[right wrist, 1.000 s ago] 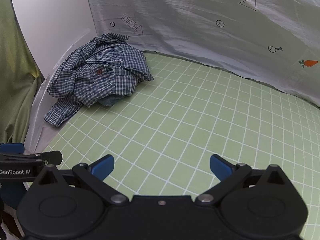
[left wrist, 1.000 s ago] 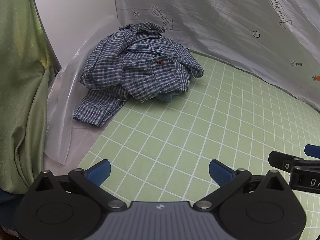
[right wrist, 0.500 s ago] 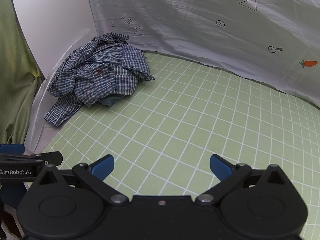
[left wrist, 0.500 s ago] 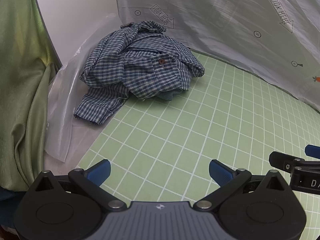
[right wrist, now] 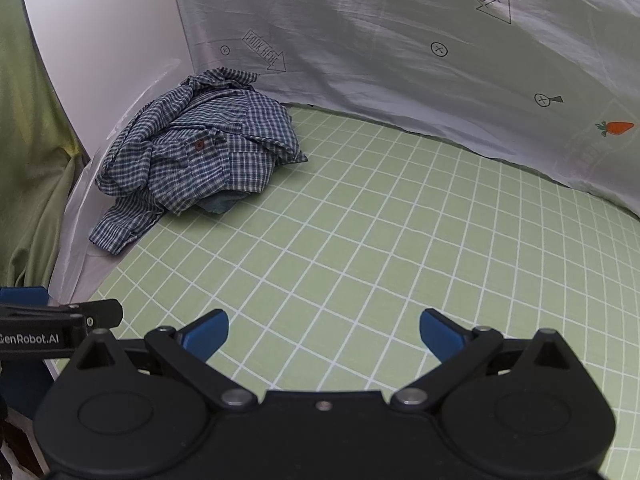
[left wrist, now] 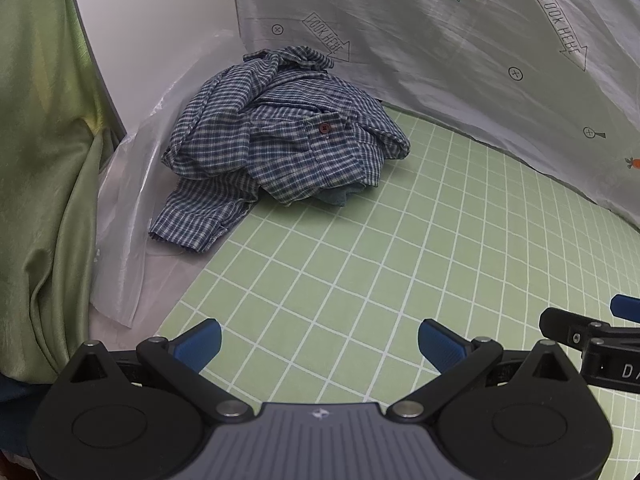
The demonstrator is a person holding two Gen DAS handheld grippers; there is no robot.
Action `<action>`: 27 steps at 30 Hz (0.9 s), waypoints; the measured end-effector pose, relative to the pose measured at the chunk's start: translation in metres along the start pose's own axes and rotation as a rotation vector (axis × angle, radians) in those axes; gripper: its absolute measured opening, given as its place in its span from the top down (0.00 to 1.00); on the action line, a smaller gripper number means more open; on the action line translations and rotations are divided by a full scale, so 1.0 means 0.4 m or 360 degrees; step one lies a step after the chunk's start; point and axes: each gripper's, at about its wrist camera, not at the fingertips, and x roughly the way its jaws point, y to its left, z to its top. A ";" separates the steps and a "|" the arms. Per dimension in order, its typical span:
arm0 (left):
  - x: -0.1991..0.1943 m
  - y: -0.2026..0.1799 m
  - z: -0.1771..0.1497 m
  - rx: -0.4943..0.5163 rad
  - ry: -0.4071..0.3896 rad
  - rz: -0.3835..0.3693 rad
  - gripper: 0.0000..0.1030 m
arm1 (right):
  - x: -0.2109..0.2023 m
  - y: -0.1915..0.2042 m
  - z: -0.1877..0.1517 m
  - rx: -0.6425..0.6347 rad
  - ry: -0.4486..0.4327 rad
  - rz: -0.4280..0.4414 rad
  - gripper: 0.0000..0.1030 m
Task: Fold clothes
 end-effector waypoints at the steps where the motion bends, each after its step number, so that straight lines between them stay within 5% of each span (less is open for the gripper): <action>1: 0.000 0.001 0.000 0.0000 0.0001 -0.0001 0.00 | 0.000 0.000 0.000 0.0000 -0.0001 -0.0001 0.00; 27: 0.013 0.005 0.006 0.0011 -0.0012 0.0054 0.00 | 0.010 0.001 0.004 0.0002 0.0015 -0.0006 0.00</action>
